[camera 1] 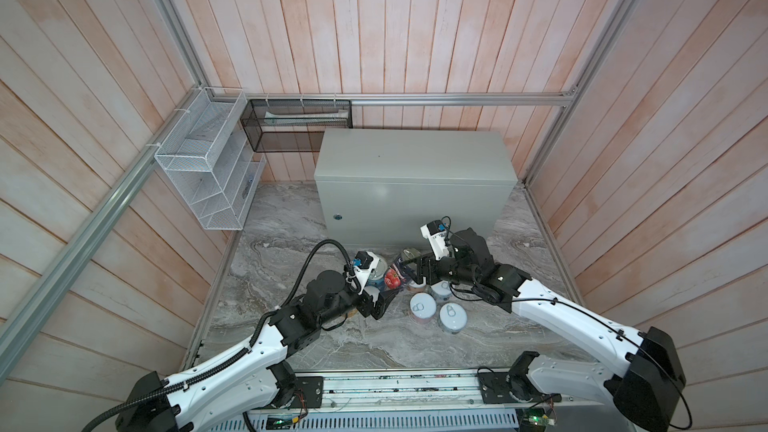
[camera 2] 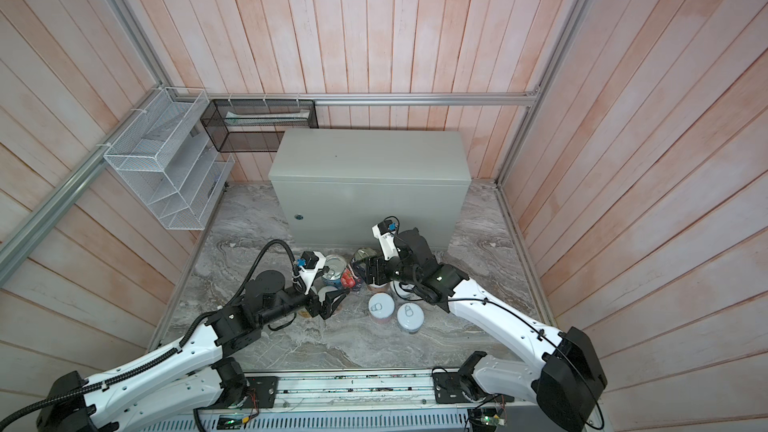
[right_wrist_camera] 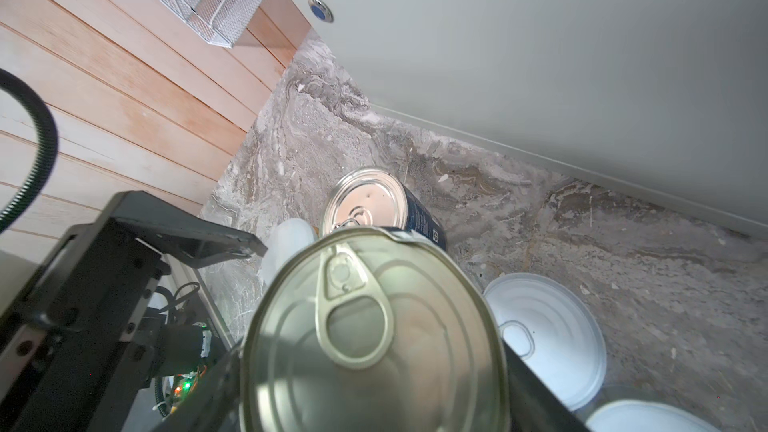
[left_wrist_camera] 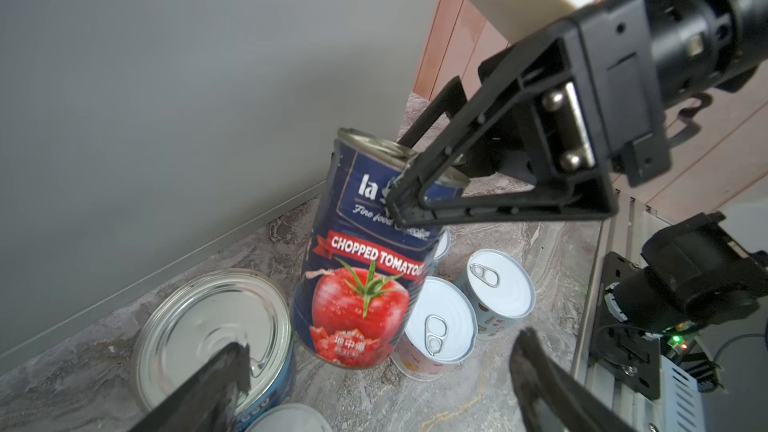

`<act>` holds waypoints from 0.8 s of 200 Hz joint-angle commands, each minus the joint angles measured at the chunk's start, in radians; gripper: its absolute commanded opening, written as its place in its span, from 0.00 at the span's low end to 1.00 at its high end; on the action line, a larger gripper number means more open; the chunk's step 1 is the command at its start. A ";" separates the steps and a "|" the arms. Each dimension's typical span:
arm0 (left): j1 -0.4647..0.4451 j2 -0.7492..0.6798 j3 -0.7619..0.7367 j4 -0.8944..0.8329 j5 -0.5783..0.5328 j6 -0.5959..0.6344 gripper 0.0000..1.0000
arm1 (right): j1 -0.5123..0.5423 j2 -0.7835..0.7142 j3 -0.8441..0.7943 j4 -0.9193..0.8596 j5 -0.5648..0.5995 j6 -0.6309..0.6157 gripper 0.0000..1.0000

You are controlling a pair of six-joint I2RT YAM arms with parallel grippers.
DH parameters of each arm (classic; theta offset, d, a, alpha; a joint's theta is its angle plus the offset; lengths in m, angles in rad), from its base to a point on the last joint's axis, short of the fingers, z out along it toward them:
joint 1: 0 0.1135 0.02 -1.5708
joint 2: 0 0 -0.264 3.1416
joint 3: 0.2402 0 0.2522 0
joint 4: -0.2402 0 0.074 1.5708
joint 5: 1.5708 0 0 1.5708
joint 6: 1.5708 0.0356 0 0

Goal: Place and organize the canned foods onto the counter
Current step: 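Reach the left gripper to the blue chopped tomato can and grasp it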

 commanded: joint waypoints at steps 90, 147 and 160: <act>-0.004 0.107 0.022 0.150 0.114 0.097 1.00 | -0.056 -0.153 0.031 0.090 -0.152 0.020 0.43; -0.005 0.181 0.074 0.164 0.091 0.124 0.91 | -0.059 -0.158 0.030 0.088 -0.169 0.022 0.43; -0.005 0.186 0.075 0.185 0.088 0.121 0.91 | -0.060 -0.156 0.027 0.092 -0.177 0.022 0.43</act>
